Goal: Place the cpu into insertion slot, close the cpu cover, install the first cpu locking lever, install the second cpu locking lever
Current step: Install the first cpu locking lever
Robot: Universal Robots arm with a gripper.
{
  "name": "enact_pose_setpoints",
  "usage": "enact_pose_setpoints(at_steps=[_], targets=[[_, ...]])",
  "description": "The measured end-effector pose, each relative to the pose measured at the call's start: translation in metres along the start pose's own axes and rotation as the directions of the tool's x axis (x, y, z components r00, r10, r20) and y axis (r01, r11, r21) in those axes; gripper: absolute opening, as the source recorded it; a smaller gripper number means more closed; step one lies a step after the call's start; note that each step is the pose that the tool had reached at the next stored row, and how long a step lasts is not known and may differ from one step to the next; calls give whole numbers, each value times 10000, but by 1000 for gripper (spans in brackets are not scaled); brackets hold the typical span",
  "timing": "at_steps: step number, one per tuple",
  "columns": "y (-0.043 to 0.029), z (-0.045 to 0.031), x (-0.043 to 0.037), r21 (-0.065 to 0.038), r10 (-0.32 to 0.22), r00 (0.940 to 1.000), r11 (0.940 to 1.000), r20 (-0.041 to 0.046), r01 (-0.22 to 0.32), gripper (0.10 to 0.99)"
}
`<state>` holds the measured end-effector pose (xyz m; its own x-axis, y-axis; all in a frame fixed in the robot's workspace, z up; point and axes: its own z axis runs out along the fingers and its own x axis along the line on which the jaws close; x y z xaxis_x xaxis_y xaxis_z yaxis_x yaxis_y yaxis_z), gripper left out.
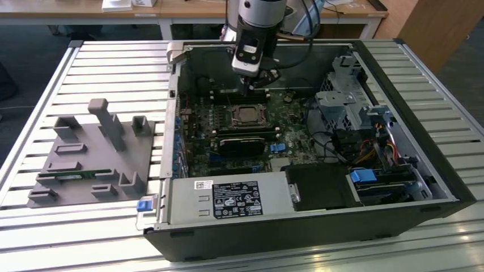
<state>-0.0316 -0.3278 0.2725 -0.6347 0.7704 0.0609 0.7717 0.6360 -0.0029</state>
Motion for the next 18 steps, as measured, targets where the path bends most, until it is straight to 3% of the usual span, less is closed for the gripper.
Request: enact_pose_setpoints(at_steps=[13,18], targets=[[-3,0,2,36,-599,9982,9982,1,599,106],[-3,2,3,79,-1309,9914,9914,-1,1309,106]])
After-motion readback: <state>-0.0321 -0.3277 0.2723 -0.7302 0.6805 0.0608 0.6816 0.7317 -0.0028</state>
